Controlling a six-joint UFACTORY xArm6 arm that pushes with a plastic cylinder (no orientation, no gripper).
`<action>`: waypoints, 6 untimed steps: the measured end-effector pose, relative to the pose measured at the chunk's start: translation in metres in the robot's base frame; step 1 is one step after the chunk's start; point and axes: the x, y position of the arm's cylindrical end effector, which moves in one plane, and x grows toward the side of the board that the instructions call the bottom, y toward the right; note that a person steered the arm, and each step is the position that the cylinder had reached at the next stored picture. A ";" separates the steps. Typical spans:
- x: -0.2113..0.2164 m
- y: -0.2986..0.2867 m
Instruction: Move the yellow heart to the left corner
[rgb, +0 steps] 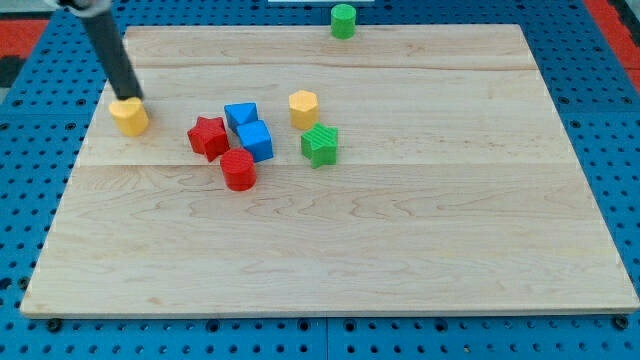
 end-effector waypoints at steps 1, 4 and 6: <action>0.065 0.051; -0.008 -0.007; -0.023 -0.040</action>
